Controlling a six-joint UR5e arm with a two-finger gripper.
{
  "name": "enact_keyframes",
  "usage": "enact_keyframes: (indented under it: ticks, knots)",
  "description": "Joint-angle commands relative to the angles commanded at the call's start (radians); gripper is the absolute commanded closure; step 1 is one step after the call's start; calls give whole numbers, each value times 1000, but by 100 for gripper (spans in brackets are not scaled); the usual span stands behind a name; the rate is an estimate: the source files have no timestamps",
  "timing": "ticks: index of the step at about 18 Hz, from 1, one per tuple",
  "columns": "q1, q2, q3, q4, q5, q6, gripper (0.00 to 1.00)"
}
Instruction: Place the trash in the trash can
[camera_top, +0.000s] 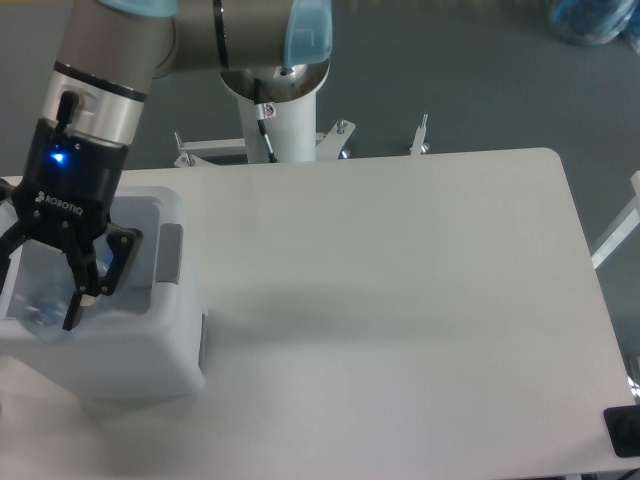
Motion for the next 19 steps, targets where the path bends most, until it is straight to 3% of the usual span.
enact_keyframes:
  ticks: [5, 9, 11, 15, 19]
  knots:
    - [18, 11, 8, -8, 55, 3, 0]
    - [112, 20, -5, -14, 195, 50, 0]
    - [141, 23, -29, -40, 204, 133, 0]
    - [202, 40, -66, -106, 276, 440, 0]
    - [262, 89, -119, -141, 311, 580, 0]
